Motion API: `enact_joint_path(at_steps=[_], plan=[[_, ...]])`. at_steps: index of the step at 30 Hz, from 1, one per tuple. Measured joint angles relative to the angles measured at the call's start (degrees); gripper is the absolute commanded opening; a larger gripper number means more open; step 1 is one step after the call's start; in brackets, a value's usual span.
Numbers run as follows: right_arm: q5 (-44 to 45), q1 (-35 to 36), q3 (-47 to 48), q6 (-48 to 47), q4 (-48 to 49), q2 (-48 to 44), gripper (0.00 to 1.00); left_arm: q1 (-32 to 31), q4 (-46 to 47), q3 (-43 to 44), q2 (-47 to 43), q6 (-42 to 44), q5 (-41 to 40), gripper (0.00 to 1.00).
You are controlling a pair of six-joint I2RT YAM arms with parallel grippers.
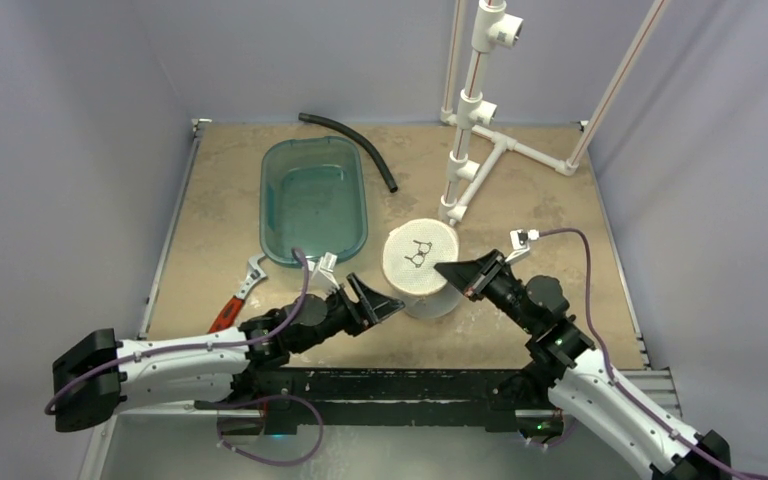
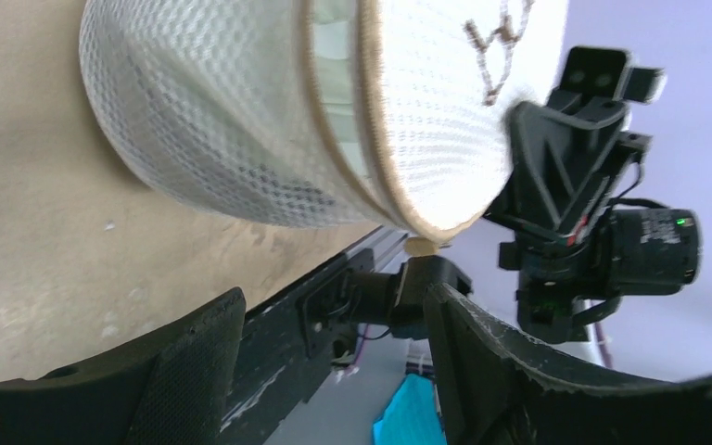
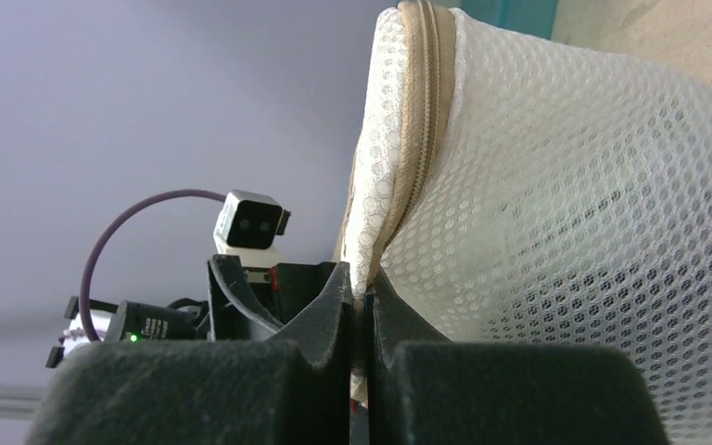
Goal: Unzip the laundry bag and remove the bra
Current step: Unzip the laundry bag at the center of the board.
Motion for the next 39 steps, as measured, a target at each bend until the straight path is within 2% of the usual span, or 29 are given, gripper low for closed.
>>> enact_joint_path(at_steps=[6, 11, 20, 22, 25, 27, 28, 29, 31, 33, 35, 39], plan=[[2.14, 0.68, -1.07, 2.12, -0.87, -2.38, 0.0, -0.72, 8.74, 0.11, 2.08, -0.96, -3.91, 0.66], [2.84, 0.72, -4.31, 3.96, -1.99, -5.99, 0.0, -0.96, 11.32, 1.46, 5.38, -1.75, -6.19, 0.6], [3.21, 1.11, -6.19, 5.57, -3.61, -8.26, 0.0, -0.96, 13.97, 3.39, 14.67, -3.08, -6.91, 0.56], [3.21, 1.14, -6.27, 5.66, -3.96, -8.96, 0.0, -0.96, 13.99, 5.22, 16.22, -3.04, -6.88, 0.49], [3.19, 1.16, -6.58, 5.64, -5.01, -10.21, 0.0, -0.96, 14.8, 6.93, 18.08, -3.15, -6.86, 0.27], [3.15, 1.16, -6.62, 5.6, -5.64, -10.45, 0.0, -0.96, 14.97, 7.04, 18.78, -3.1, -6.86, 0.16], [3.08, 1.16, -6.6, 5.35, -5.88, -10.43, 0.03, -0.96, 14.84, 7.04, 19.04, -3.26, -6.88, 0.11], [3.02, 1.14, -6.6, 4.96, -6.27, -10.38, 0.12, -0.96, 14.6, 7.04, 19.21, -3.32, -6.86, 0.06], [2.8, 1.14, -6.29, 3.76, -7.41, -9.92, 0.37, -0.96, 14.23, 7.04, 19.23, -3.58, -6.91, 0.0], [1.99, 1.16, -5.05, 1.7, -9.97, -9.11, 0.55, -0.94, 14.01, 7.04, 19.08, -3.69, -6.99, 0.0], [1.09, 1.16, -2.95, -1.27, -13.11, -8.5, 0.62, -0.96, 13.09, 7.04, 18.1, -3.67, -7.21, 0.0], [-0.15, 1.36, 4.46, -10.27, -19.91, -7.67, 0.63, -1.01, 8.15, 7.04, 12.9, -4.09, -8.92, 0.0]])
